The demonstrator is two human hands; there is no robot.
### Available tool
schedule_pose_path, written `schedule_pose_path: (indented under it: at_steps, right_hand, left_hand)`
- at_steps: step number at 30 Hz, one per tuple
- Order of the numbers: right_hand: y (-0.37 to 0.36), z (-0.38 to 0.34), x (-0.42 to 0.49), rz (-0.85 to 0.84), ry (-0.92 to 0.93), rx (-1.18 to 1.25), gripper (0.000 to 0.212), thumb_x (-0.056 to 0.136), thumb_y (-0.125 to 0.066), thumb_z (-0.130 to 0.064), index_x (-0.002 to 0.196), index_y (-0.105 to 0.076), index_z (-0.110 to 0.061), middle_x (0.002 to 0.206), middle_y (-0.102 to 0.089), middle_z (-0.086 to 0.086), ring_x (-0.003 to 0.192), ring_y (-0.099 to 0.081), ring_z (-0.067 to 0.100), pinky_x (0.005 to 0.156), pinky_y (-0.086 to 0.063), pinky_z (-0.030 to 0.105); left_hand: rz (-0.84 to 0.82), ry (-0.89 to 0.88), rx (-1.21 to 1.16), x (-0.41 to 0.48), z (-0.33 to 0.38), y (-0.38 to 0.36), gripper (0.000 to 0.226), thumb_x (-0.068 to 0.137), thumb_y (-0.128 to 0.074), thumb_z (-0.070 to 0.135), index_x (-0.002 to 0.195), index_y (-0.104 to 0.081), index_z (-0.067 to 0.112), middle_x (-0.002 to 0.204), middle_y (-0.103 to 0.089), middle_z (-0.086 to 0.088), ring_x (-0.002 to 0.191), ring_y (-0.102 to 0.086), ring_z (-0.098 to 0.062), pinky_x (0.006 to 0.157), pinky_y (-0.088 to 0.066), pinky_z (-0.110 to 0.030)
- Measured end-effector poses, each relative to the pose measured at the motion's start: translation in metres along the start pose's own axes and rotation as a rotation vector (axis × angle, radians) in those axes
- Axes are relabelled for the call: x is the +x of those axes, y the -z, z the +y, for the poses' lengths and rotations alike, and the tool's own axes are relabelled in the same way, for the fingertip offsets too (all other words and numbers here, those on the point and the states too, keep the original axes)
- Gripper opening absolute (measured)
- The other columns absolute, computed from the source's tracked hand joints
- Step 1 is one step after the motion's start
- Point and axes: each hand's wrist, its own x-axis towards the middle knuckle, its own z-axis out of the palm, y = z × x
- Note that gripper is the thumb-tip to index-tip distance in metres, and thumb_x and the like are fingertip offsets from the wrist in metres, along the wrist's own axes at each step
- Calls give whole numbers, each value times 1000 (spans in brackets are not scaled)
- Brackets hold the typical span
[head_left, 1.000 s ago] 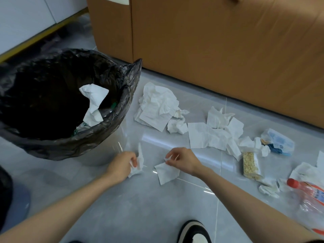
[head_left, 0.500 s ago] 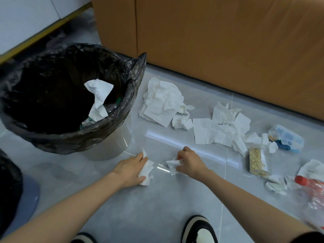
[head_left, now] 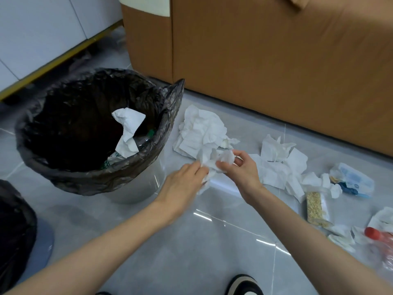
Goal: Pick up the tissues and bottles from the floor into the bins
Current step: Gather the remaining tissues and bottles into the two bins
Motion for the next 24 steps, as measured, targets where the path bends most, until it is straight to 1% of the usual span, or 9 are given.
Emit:
schedule_pose_path:
  at_steps: [2,5,8,11,14,17,20,22,24]
  right_hand:
    - [-5,-26,-2,3,64,86,37,75,-75,-4,107,-58,-12,107,-68,13,98,-67,26,85,-56,36]
    - [-10,-67,-9,6,137,225,32,79,-72,-2,105,-56,-11,98,-69,10,91,-67,24,84,-54,36]
    - [-21,-105,-17,-59,235,305,31,81,-70,-2,107,-55,-8,93,-68,8,87,-66,21,82,-54,34]
    - [-45,-134,-25,-136,362,249,30,79,-72,0,103,-57,-9,90,-67,7,81,-65,14,74,-54,28]
    - [-79,-146,-29,-231,517,91,26,77,-72,4,94,-58,-10,92,-66,7,81,-65,11,74,-54,24]
    - [-117,-145,-29,-299,619,-58,25,76,-70,6,92,-59,-9,93,-66,2,84,-63,9,75,-53,23]
    - [-143,-135,-26,-367,738,-346,28,79,-57,6,99,-62,-14,95,-69,-4,90,-63,2,79,-52,21]
    - [-147,-130,-25,-412,844,-563,37,80,-51,5,108,-61,-17,105,-68,-8,102,-60,2,87,-49,22]
    - [-147,-128,-25,-415,918,-670,41,81,-49,5,112,-61,-18,113,-66,-9,109,-57,4,91,-46,23]
  left_hand:
    - [163,11,99,19,7,27,15,78,-61,22,92,-61,17,78,-54,0,62,-57,-20,41,-41,-27]
    - [332,77,190,37,8,67,17,79,-69,18,95,-62,16,79,-55,0,63,-55,-18,47,-45,-29]
    - [425,165,196,40,-2,108,17,90,-51,22,101,-60,14,82,-55,-2,67,-54,-19,51,-46,-30]
    - [452,280,203,34,-23,139,23,89,-49,24,105,-58,11,86,-54,-5,67,-50,-19,50,-37,-27]
    - [321,411,251,22,-47,151,22,90,-48,23,105,-55,8,87,-54,-8,67,-45,-20,51,-27,-29]
    - [124,561,248,8,-72,150,21,96,-41,25,110,-49,12,97,-54,-6,79,-50,-23,55,-28,-31]
    - [-1,651,236,-5,-88,149,23,97,-39,29,115,-47,15,106,-54,-8,86,-49,-24,59,-31,-33]
    - [-110,701,192,-8,-92,148,35,97,-42,34,129,-42,22,118,-52,-9,101,-51,-27,64,-34,-34]
    - [-152,734,153,-11,-95,148,43,96,-44,38,137,-38,25,127,-48,-10,112,-48,-30,71,-37,-36]
